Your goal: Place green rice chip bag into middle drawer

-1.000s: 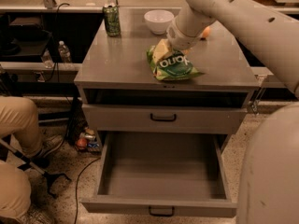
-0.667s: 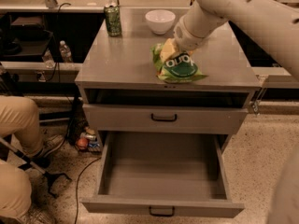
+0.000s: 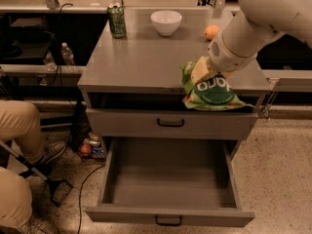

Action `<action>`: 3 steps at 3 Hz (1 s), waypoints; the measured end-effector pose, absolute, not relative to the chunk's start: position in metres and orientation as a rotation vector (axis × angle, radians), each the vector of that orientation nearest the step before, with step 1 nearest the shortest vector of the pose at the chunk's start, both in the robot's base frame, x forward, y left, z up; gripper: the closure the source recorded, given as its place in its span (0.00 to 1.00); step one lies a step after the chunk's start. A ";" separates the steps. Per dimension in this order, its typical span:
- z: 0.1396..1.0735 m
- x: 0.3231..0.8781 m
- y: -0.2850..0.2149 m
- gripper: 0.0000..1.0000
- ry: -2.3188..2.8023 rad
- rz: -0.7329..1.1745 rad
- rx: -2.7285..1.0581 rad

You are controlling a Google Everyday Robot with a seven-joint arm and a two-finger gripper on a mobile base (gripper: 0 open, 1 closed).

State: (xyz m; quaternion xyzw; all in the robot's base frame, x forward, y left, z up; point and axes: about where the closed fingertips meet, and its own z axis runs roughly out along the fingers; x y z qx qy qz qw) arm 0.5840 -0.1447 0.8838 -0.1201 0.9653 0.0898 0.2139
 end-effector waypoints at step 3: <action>0.848 0.544 -0.163 1.00 2.781 0.202 -0.300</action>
Offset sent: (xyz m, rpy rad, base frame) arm -0.0307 -0.0230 -0.0293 -0.0611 0.0718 -0.0660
